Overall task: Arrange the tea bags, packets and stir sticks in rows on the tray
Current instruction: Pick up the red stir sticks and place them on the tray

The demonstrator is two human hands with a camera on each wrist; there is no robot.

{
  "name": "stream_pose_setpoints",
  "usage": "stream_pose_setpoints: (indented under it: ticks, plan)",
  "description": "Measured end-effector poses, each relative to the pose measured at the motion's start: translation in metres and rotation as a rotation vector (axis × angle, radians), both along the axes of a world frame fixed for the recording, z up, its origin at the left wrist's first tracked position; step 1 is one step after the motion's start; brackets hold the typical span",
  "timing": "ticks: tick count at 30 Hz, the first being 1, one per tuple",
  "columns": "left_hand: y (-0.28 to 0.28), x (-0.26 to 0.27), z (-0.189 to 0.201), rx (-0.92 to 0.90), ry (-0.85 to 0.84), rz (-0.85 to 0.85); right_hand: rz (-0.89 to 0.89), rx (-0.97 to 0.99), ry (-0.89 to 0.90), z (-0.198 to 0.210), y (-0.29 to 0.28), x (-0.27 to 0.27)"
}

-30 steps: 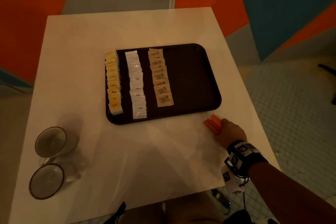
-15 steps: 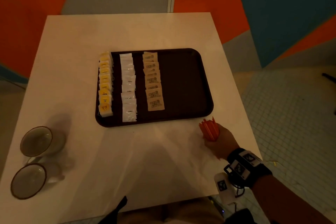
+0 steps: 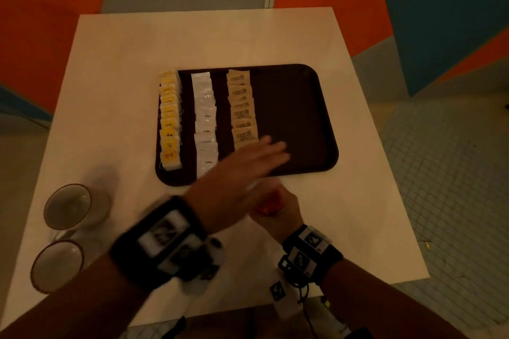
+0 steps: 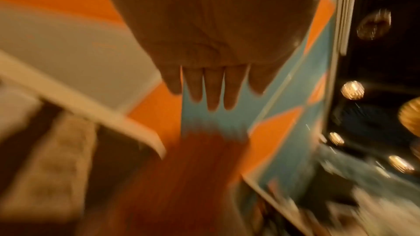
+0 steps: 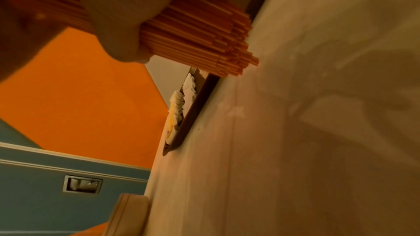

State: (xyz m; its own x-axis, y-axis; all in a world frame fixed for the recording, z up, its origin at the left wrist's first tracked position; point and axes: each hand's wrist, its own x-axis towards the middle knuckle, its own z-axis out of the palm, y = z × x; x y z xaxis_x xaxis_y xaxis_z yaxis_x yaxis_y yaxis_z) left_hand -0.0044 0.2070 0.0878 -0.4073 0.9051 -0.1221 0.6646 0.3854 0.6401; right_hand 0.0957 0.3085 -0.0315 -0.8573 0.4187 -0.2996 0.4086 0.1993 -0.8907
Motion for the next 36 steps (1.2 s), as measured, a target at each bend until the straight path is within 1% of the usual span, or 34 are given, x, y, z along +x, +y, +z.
stream_pose_setpoints:
  ticks: [1, 2, 3, 4, 5, 6, 7, 8, 10, 11, 12, 13, 14, 15, 16, 17, 18, 19, 20, 21, 23, 24, 26, 28, 29, 30, 31, 32, 33, 34, 36]
  plan:
    - [0.018, 0.012, -0.010, -0.070, 0.080, -0.084, 0.017, 0.044, -0.047, -0.002, -0.004, -0.005]
    - [0.032, 0.019, -0.023, -0.181, 0.152, -0.165, -0.031, 0.117, -0.136, 0.003, -0.012, -0.014]
    - [0.040, 0.023, -0.036, -0.280, 0.196, -0.218, -0.157, 0.285, -0.225, 0.002, -0.020, -0.020]
    - [0.043, 0.026, -0.048, -0.349, 0.216, -0.263, -0.177, 0.444, -0.362, 0.014, -0.028, -0.026]
    - [0.042, 0.028, -0.057, -0.376, 0.230, -0.271, -0.135, 0.490, -0.541, 0.029, -0.034, -0.039]
    - [0.041, 0.031, -0.068, -0.382, 0.250, -0.267, -0.122, 0.539, -0.661, 0.031, -0.036, -0.049]
    - [0.040, 0.034, -0.073, -0.342, 0.279, -0.246, -0.107, 0.607, -0.711, 0.024, -0.038, -0.051]
    - [0.040, 0.036, -0.075, -0.295, 0.301, -0.219, -0.144, 0.652, -0.738, 0.021, -0.040, -0.059]
    - [0.038, 0.034, -0.080, -0.272, 0.323, -0.182, -0.149, 0.558, -0.725, 0.018, -0.032, -0.059]
    - [0.036, 0.032, -0.079, -0.291, 0.318, -0.187, -0.094, 0.532, -0.742, 0.018, -0.029, -0.051]
    - [0.034, 0.028, -0.078, -0.277, 0.270, -0.178, -0.015, 0.549, -0.652, 0.006, -0.024, -0.039]
    - [0.032, 0.022, -0.075, -0.200, 0.174, -0.113, 0.121, 0.481, -0.465, -0.006, -0.017, -0.031]
    - [0.030, 0.017, -0.070, -0.091, 0.021, 0.032, 0.250, 0.267, -0.355, -0.002, -0.004, -0.023]
    - [0.027, 0.012, -0.062, 0.037, -0.176, 0.217, 0.248, 0.102, -0.278, 0.006, 0.006, -0.017]
    - [0.023, 0.007, -0.057, 0.181, -0.390, 0.386, 0.170, 0.010, -0.219, 0.014, 0.013, -0.013]
    - [0.018, 0.003, -0.052, 0.278, -0.592, 0.496, 0.105, -0.055, -0.184, 0.024, 0.016, -0.012]
    - [0.014, 0.001, -0.050, 0.302, -0.760, 0.543, 0.099, -0.120, -0.181, 0.035, 0.012, -0.016]
    - [0.012, 0.002, -0.050, 0.281, -0.882, 0.535, 0.138, -0.155, -0.187, 0.044, 0.011, -0.018]
    - [0.012, 0.004, -0.050, 0.246, -0.941, 0.510, 0.199, -0.179, -0.196, 0.052, 0.008, -0.020]
    - [0.014, 0.007, -0.050, 0.233, -0.957, 0.518, 0.260, -0.195, -0.207, 0.058, 0.008, -0.022]
    - [0.016, 0.011, -0.051, 0.275, -0.976, 0.609, 0.327, -0.227, -0.225, 0.064, 0.009, -0.025]
    - [0.017, 0.012, -0.051, 0.296, -1.005, 0.670, 0.345, -0.223, -0.235, 0.064, 0.007, -0.029]
    - [0.019, 0.010, -0.050, 0.328, -1.065, 0.759, 0.327, -0.236, -0.244, 0.061, 0.003, -0.033]
    - [0.019, 0.003, -0.045, 0.354, -1.052, 0.801, 0.324, -0.345, -0.276, 0.052, 0.005, -0.029]
    - [0.020, 0.000, -0.043, 0.387, -1.023, 0.807, 0.315, -0.472, -0.264, 0.045, 0.006, -0.024]
    - [0.019, -0.004, -0.039, 0.430, -0.985, 0.813, 0.260, -0.659, -0.234, 0.035, 0.007, -0.017]
    - [0.019, -0.008, -0.034, 0.473, -0.932, 0.810, 0.151, -0.863, -0.198, 0.028, 0.008, -0.009]
    - [0.018, -0.011, -0.030, 0.502, -0.875, 0.799, 0.010, -1.031, -0.174, 0.024, 0.008, -0.005]
    - [0.017, -0.012, -0.027, 0.520, -0.815, 0.777, -0.129, -1.149, -0.162, 0.021, 0.009, -0.005]
    - [0.018, -0.010, -0.024, 0.525, -0.768, 0.748, -0.237, -1.219, -0.155, 0.021, 0.008, -0.008]
    - [0.022, -0.001, -0.022, 0.514, -0.724, 0.719, -0.365, -1.249, -0.103, 0.025, 0.007, -0.017]
